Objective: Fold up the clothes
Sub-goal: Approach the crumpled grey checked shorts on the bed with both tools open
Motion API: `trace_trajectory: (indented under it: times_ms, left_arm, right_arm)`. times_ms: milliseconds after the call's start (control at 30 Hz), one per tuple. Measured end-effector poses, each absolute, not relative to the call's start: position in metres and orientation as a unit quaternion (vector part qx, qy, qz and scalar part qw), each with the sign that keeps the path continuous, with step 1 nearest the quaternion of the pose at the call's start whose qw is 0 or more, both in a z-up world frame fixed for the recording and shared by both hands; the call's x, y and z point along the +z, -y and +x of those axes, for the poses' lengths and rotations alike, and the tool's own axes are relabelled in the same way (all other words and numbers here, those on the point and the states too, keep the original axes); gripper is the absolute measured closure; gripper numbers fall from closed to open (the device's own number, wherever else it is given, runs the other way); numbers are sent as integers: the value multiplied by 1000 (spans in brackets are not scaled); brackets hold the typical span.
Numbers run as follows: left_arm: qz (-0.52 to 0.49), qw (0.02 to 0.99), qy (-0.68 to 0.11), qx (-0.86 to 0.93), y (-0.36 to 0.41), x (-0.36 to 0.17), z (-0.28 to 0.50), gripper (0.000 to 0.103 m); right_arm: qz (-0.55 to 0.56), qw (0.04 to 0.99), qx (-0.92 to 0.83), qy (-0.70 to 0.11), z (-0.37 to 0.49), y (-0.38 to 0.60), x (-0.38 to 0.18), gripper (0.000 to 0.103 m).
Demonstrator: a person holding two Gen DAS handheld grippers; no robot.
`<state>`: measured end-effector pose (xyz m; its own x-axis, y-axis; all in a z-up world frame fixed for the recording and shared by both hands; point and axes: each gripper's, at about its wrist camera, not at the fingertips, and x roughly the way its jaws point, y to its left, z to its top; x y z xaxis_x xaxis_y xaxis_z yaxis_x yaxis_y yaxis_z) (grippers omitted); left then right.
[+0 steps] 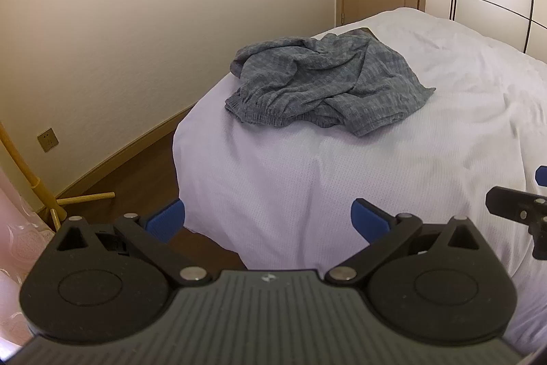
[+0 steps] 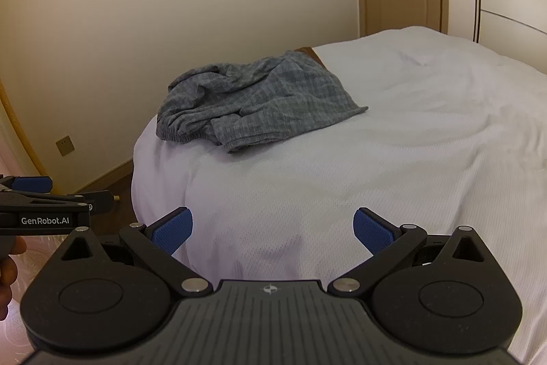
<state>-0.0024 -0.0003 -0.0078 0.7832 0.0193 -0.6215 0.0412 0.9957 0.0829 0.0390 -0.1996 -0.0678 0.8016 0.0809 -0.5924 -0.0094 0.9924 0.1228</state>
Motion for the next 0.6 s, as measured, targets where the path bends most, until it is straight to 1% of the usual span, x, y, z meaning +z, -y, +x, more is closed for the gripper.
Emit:
trace_trajectory:
  times_ms: [600]
  left_arm:
    - [48, 941, -334, -10, 3, -12, -3, 1]
  right_arm:
    - [59, 944, 26, -322, 43, 201, -73, 0]
